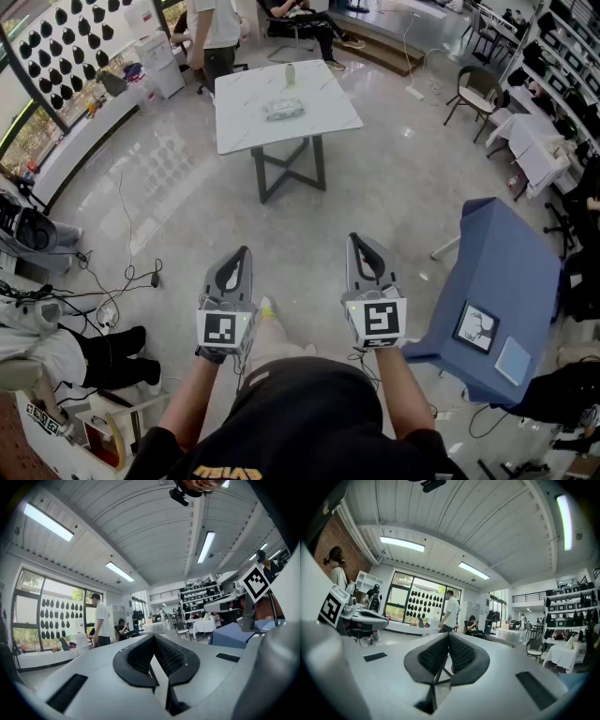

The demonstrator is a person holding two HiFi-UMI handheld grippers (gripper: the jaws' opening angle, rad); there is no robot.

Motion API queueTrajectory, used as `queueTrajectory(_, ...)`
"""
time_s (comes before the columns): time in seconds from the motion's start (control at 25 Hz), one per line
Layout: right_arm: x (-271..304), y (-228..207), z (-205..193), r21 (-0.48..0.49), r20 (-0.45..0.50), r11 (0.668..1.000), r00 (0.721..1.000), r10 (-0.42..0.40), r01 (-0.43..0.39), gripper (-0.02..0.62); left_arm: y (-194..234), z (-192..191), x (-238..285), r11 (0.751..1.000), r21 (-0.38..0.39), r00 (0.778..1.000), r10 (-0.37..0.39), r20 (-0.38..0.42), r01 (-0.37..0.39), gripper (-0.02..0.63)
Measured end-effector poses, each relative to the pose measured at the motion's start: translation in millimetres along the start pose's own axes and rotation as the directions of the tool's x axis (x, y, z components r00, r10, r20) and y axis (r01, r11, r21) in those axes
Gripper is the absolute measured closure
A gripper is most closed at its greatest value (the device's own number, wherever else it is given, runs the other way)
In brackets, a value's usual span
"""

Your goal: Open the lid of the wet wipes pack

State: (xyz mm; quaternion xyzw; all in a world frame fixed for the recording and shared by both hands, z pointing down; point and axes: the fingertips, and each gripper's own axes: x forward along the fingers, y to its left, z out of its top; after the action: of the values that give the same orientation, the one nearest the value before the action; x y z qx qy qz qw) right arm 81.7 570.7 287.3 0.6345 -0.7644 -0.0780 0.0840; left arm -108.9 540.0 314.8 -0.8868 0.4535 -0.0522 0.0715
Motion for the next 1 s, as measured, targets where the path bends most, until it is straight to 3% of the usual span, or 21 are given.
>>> queueTrajectory(0.36,11.5,-1.1,14.2,0.04,0.083,0.999,0.996,-0.03,0.027,0.594,18.2,3.7,3.2,1.0,0.003,1.0,0.016,0.023,-0.016,0.588)
queueTrajectory(1.0,9.0,-9.0,8.9,0.048,0.085,0.997,0.995,-0.057,0.053,0.592,16.7,15.8,0.7,1.0,-0.017,0.997,-0.009,0.072,0.011,0.588)
